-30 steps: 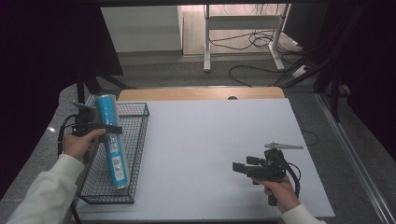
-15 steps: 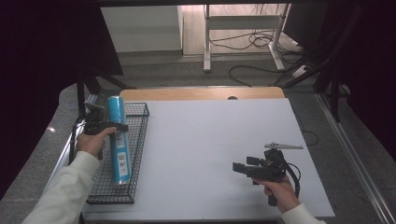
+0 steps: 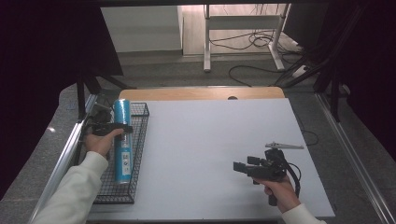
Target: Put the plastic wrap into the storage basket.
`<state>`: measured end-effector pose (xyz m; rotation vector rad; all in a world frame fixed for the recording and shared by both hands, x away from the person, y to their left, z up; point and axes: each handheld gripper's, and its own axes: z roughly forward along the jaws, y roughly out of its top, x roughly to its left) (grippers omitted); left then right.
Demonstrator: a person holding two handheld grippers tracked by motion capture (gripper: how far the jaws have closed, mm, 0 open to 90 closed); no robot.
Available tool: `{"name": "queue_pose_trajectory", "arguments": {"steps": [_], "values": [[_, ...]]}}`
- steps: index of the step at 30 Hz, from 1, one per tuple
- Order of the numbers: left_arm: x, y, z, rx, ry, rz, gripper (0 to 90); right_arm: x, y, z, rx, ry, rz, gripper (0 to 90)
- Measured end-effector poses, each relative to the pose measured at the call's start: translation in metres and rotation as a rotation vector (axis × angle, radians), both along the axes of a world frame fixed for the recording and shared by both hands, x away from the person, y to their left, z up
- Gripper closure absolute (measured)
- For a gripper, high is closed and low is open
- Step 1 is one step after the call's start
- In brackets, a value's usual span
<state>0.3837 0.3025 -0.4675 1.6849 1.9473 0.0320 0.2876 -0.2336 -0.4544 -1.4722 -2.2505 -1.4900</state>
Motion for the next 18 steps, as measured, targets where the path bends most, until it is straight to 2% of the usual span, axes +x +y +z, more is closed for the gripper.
{"name": "queue_pose_trajectory", "arguments": {"steps": [10,14,15,16,18], "values": [[0.008,0.005,-0.013,-0.012,0.047,0.035,31.0,0.001,-0.002,-0.001,-0.002,0.004,-0.006,13.7],[0.011,0.004,-0.017,0.021,0.064,0.033,30.0,0.001,-0.002,-0.001,-0.005,0.004,-0.009,13.7],[0.011,0.004,-0.016,0.025,0.055,0.031,30.3,0.001,-0.002,-0.001,-0.006,0.005,-0.01,13.7],[0.009,0.005,-0.012,0.016,0.02,0.033,33.3,0.001,-0.002,-0.002,-0.006,0.006,-0.01,13.7],[0.008,0.007,-0.004,-0.004,-0.013,0.04,34.7,0.001,-0.001,-0.002,-0.007,0.005,-0.008,13.7]]}}
